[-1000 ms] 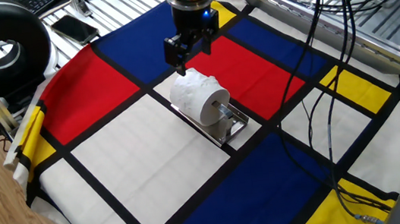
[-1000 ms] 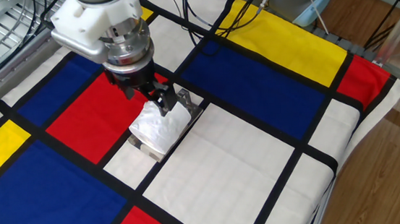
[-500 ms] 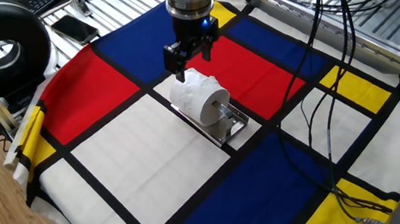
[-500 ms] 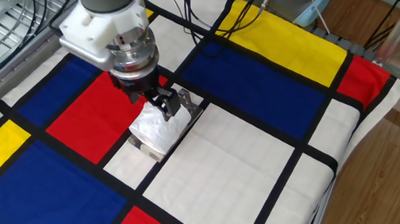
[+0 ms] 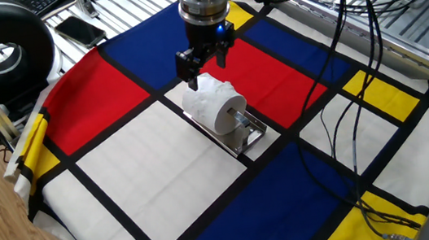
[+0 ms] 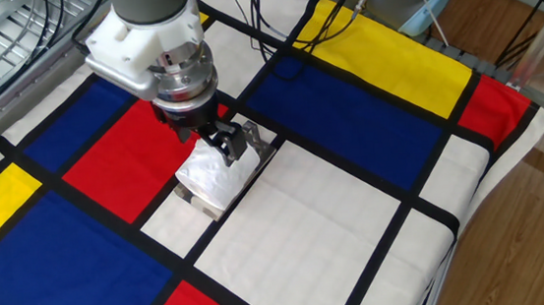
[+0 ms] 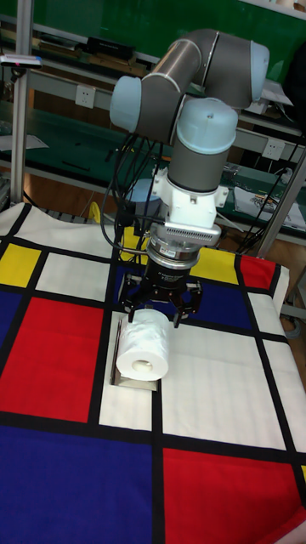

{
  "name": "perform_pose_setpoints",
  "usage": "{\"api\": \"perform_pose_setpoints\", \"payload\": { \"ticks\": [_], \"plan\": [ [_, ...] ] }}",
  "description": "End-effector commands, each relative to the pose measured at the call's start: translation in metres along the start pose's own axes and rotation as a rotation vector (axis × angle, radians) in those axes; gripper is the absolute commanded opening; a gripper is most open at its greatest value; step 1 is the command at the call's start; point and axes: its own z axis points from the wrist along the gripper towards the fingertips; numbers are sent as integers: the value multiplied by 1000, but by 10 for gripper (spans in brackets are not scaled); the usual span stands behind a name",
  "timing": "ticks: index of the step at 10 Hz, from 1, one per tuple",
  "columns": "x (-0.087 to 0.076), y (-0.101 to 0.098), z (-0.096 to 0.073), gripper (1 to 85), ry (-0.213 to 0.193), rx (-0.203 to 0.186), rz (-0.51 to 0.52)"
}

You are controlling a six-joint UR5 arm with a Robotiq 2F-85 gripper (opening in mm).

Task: Take the roll of paper down from the shelf

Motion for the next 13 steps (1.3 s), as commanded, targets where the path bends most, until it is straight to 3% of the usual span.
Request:
{"api": "perform_pose_setpoints", "payload": {
  "ticks": [1,8,9,11,13],
  "plan": [
    [2,1,0,800,8,-8,11],
    [6,-3,21,810,-24,-44,-2],
    [4,-4,21,830,-29,-33,-16],
    [13,-15,21,810,4,7,-1],
    [13,-12,21,803,5,-2,-1]
  ]
}}
